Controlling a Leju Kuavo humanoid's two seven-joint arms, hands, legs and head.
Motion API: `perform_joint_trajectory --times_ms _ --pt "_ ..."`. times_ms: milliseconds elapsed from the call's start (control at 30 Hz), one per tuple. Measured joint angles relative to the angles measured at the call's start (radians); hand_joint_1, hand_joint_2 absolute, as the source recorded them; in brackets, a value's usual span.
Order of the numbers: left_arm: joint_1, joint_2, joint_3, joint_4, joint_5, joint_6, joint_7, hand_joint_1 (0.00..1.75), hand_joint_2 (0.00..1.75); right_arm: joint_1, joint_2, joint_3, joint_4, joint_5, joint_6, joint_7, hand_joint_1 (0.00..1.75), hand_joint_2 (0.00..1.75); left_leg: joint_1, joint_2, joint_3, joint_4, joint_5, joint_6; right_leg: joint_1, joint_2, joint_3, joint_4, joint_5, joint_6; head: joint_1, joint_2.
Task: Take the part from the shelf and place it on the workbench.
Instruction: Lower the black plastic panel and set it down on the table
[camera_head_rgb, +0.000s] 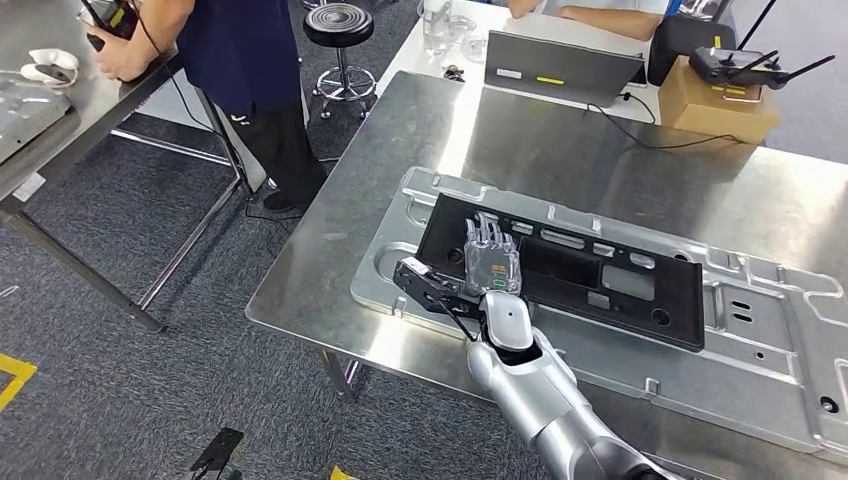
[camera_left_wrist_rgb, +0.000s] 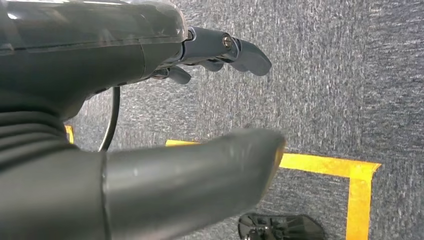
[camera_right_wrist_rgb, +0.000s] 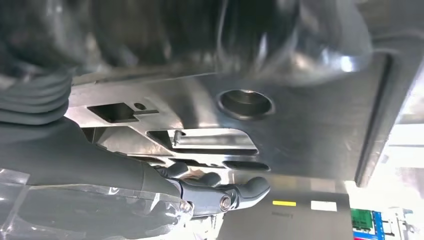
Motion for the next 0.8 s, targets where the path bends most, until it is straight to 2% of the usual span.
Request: perform_joint_trajectory --times_ms 33,67,100,133,200,233,267,333,400,467,533,567,600,633,700,733,767,800 --pt "0.001 0.000 0.000 0.000 0.000 0.000 0.000 0.00 0.00 0.001 0.000 0.000 0.001 0.000 0.000 0.000 0.00 0.00 -0.001 0.001 0.000 0.000 0.000 0.002 -0.001 0.000 -0.030 0.064 -0.027 0.003 0.000 0.000" --pt "0.001 0.000 0.000 0.000 0.001 0.000 0.001 0.00 0.00 0.003 0.000 0.000 0.003 -0.001 0.000 0.000 0.00 0.00 -0.001 0.001 0.000 0.000 0.000 0.002 -0.002 0.000 -0.052 0.108 -0.038 0.004 0.000 0.000" --pt "0.002 0.000 0.000 0.000 0.001 0.000 0.001 0.00 0.00 0.005 -0.001 0.000 0.005 -0.001 0.000 0.000 0.00 0.00 -0.002 0.001 0.000 0.000 -0.001 0.002 -0.002 0.000 -0.058 0.119 -0.030 0.003 0.000 0.000" --pt "0.002 0.000 0.000 0.000 0.002 0.000 0.001 0.00 0.00 0.006 -0.001 0.000 0.006 -0.001 0.000 0.000 0.00 0.00 -0.002 0.000 0.001 0.000 -0.001 0.002 -0.002 0.000 -0.045 0.089 -0.005 0.000 0.000 0.000" --pt "0.002 0.000 0.000 0.000 0.002 0.000 0.001 0.00 0.00 0.004 -0.001 0.000 0.006 -0.001 -0.001 0.000 0.00 0.00 -0.003 -0.001 0.002 0.000 -0.002 0.000 0.002 0.000 0.018 -0.043 0.062 -0.012 0.000 0.000" --pt "0.002 -0.001 0.000 0.000 0.002 0.000 0.001 0.00 0.00 0.002 -0.001 0.000 0.006 -0.001 -0.001 0.000 0.00 0.00 -0.005 -0.001 0.002 0.001 -0.003 -0.002 0.005 0.000 0.046 -0.102 0.082 -0.019 0.000 0.000" --pt "0.002 -0.001 0.000 0.000 0.002 0.000 0.001 0.00 0.00 0.001 -0.001 0.000 0.006 -0.001 -0.001 0.000 0.00 0.00 -0.006 -0.001 0.002 0.001 -0.003 -0.005 0.008 0.000 0.063 -0.139 0.092 -0.023 0.000 0.000" --pt "0.002 -0.002 0.000 0.000 0.002 -0.001 0.001 0.00 0.00 0.000 -0.001 0.000 0.006 -0.001 -0.001 0.000 0.00 0.00 -0.006 -0.001 0.001 -0.002 -0.002 -0.015 0.013 0.000 0.067 -0.157 0.091 -0.028 0.000 0.000" --pt "0.002 -0.002 0.000 0.000 0.002 -0.001 0.001 0.00 0.00 -0.001 0.001 0.000 0.006 -0.001 -0.002 0.000 0.00 0.00 -0.005 -0.001 -0.001 0.002 -0.009 -0.026 0.007 0.000 0.074 -0.169 0.097 -0.036 0.000 0.000" --pt "0.001 -0.002 0.000 0.000 0.002 -0.001 0.001 0.00 0.00 -0.003 0.003 0.000 0.005 -0.001 -0.002 0.000 0.00 0.00 -0.004 0.000 -0.026 0.063 -0.049 -0.034 0.000 -0.002 0.082 -0.182 0.104 -0.047 -0.001 0.000" --pt "0.003 -0.001 0.000 0.000 0.002 -0.001 0.001 0.00 0.00 -0.002 0.004 0.000 0.006 -0.001 -0.001 0.000 0.00 0.00 -0.004 0.000 -0.084 0.192 -0.111 -0.042 0.002 -0.003 0.083 -0.182 0.104 -0.053 -0.001 0.000" --pt "0.004 0.000 0.000 0.000 0.002 -0.001 0.002 0.00 0.00 0.000 0.004 0.000 0.006 -0.001 -0.001 0.000 0.00 0.00 -0.003 0.000 -0.110 0.246 -0.129 -0.046 0.002 -0.003 0.082 -0.181 0.103 -0.053 -0.001 0.000" --pt "0.005 0.000 0.000 0.000 0.002 -0.001 0.002 0.00 0.00 0.001 0.004 0.000 0.006 -0.001 -0.001 0.000 0.00 0.00 -0.003 0.000 -0.123 0.272 -0.129 -0.048 0.001 -0.002 0.082 -0.179 0.102 -0.053 -0.001 0.000" --pt "0.006 0.000 0.000 0.000 0.002 -0.001 0.002 0.00 0.00 0.003 0.004 0.000 0.006 -0.001 -0.001 0.000 0.00 0.00 -0.002 0.001 -0.116 0.256 -0.109 -0.050 0.001 -0.002 0.082 -0.176 0.100 -0.051 -0.001 0.000" --pt "0.005 0.002 0.000 0.000 0.002 -0.001 0.002 0.00 0.00 0.003 0.004 0.000 0.006 -0.001 -0.002 0.000 0.00 0.00 0.001 0.001 -0.057 0.133 -0.043 -0.051 -0.001 -0.001 0.081 -0.166 0.093 -0.045 -0.001 0.000" --pt "0.004 0.002 0.000 0.000 0.002 -0.001 0.002 0.00 0.00 0.002 0.004 0.000 0.006 -0.001 -0.002 0.000 0.00 0.00 0.000 0.001 -0.027 0.071 -0.022 -0.049 0.001 0.000 0.079 -0.159 0.088 -0.040 -0.001 0.000" --pt "0.004 0.003 0.000 0.000 0.002 -0.001 0.002 0.00 0.00 0.002 0.004 0.000 0.006 -0.001 -0.003 0.000 0.00 0.00 -0.001 0.000 -0.007 0.031 -0.012 -0.045 0.003 0.001 0.076 -0.153 0.086 -0.034 -0.001 0.000" --pt "0.004 0.003 0.000 0.000 0.003 -0.001 0.001 0.00 0.00 0.002 0.004 0.000 0.006 -0.001 -0.005 -0.002 0.00 0.00 -0.002 -0.001 0.000 0.014 -0.013 -0.039 0.006 0.001 0.073 -0.150 0.084 -0.030 -0.001 0.000"
